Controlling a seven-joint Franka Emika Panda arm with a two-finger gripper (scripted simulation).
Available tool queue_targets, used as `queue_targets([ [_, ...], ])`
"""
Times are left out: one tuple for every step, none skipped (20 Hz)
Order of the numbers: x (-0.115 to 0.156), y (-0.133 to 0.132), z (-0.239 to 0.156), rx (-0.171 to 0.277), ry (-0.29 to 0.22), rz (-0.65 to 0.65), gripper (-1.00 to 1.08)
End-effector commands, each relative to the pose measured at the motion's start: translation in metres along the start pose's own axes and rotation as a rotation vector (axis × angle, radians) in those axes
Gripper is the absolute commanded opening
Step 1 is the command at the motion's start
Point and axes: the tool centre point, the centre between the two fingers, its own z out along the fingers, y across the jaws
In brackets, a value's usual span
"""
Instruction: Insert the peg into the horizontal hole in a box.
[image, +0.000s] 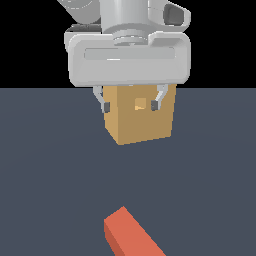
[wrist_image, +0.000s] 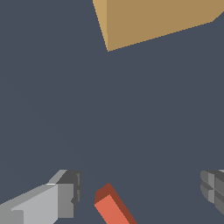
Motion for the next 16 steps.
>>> queue_targets([
  [-0.013, -0.002, 0.005, 0.001, 0.001, -0.03, 1.0],
  [-0.019, -0.002, 0.007, 0.002, 0.002, -0.043, 1.0],
  [-0.026, -0.003, 0.01, 0.002, 0.002, -0.058, 1.0],
  [-0.032, -0.003, 0.012, 0.003, 0.003, -0.073, 1.0],
  [-0.038, -0.003, 0.015, 0.003, 0.003, -0.087, 1.0],
  [-0.045, -0.003, 0.017, 0.004, 0.004, -0.102, 1.0],
  [-0.051, -0.003, 0.02, 0.004, 0.004, -0.117, 1.0],
  [-0.058, -0.003, 0.022, 0.005, 0.005, -0.133, 1.0],
  [-0.065, -0.003, 0.025, 0.005, 0.005, -0.148, 1.0],
  [-0.071, -0.003, 0.028, 0.006, 0.006, -0.163, 1.0],
  [-0.078, -0.002, 0.03, 0.006, 0.007, -0.179, 1.0],
  [-0.085, -0.002, 0.033, 0.007, 0.007, -0.194, 1.0],
  [-0.092, -0.001, 0.036, 0.007, 0.008, -0.21, 1.0],
  [-0.098, 0.0, 0.038, 0.008, 0.008, -0.226, 1.0],
  [-0.105, 0.001, 0.041, 0.009, 0.009, -0.242, 1.0],
  [-0.112, 0.002, 0.044, 0.009, 0.009, -0.258, 1.0],
])
